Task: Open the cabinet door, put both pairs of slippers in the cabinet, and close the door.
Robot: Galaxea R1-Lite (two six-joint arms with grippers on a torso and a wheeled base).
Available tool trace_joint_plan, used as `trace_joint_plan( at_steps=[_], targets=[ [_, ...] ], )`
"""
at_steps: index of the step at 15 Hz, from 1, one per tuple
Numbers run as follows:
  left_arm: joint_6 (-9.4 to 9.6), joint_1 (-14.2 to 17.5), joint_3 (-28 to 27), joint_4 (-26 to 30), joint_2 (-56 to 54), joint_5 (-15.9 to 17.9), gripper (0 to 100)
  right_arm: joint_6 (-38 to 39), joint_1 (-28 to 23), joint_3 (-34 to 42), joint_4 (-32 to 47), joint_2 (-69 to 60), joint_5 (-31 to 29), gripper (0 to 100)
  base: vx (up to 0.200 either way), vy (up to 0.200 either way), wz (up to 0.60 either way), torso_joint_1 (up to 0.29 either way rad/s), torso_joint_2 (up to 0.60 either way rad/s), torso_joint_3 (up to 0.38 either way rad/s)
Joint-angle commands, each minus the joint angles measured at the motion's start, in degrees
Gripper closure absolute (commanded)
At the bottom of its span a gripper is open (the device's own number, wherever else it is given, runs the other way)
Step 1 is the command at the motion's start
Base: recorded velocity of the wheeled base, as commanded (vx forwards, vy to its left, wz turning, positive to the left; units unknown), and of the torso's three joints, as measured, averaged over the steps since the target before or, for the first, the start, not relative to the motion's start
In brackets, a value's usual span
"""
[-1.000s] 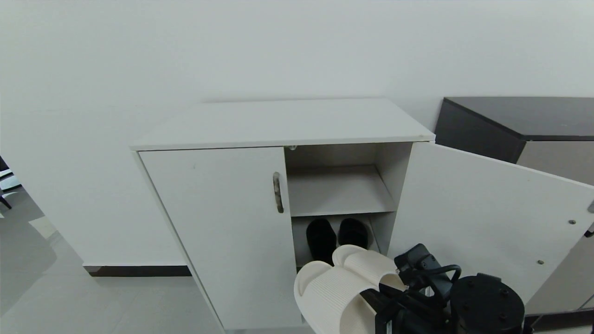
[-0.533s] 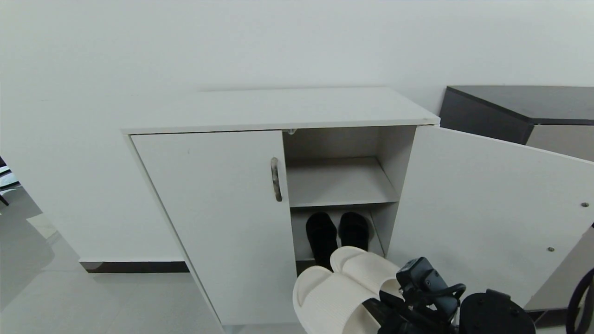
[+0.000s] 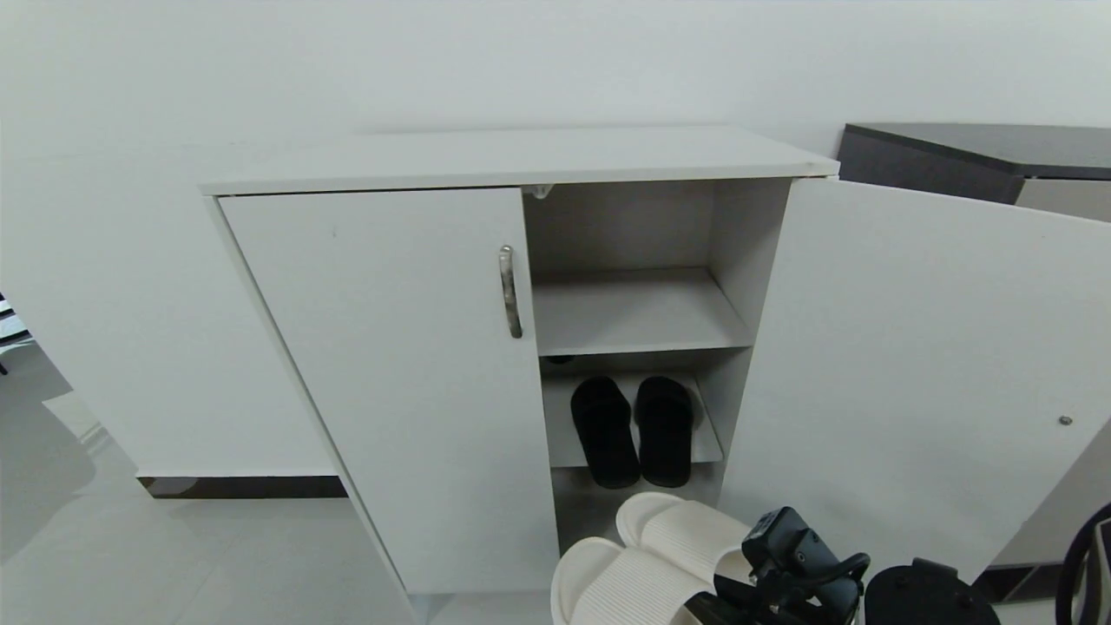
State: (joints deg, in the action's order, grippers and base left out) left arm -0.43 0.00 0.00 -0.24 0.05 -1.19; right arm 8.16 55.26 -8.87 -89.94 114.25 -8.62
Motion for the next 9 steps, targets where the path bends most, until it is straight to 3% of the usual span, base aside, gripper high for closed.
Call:
trace_joint_plan(
  at_steps=[1,4,6,7,8,9],
  targets=[
    [-0.01,0.0,0.0,0.0,0.0,0.0,100,0.0,0.0,-0.1,-0.1,-0.3,0.0,100,0.0,0.0,0.0,-0.11,0.45,0.315],
    [-0.01,0.0,0.0,0.0,0.0,0.0,100,-0.4,0.6,-0.4,-0.1,-1.7,-0.5,100,0.0,0.0,0.0,-0.051,0.21,0.149],
    [-0.01,0.0,0.0,0.0,0.0,-0.1,100,-1.4,0.9,-5.5,1.4,-5.4,-2.9,100,0.0,0.0,0.0,-0.006,0.03,0.038],
    [-0.01,0.0,0.0,0.0,0.0,-0.1,100,-1.4,1.0,-8.5,6.5,-6.4,-5.5,100,0.0,0.0,0.0,0.0,0.0,0.0],
    [-0.01,0.0,0.0,0.0,0.0,-0.1,100,-0.6,1.1,-17.6,23.8,-10.5,-15.6,100,0.0,0.0,0.0,0.0,0.0,0.0],
    [0.08,0.0,0.0,0.0,0.0,-0.1,100,2.8,1.2,-25.6,36.9,-13.0,-19.9,100,0.0,0.0,0.0,0.0,0.0,0.0]
  ],
)
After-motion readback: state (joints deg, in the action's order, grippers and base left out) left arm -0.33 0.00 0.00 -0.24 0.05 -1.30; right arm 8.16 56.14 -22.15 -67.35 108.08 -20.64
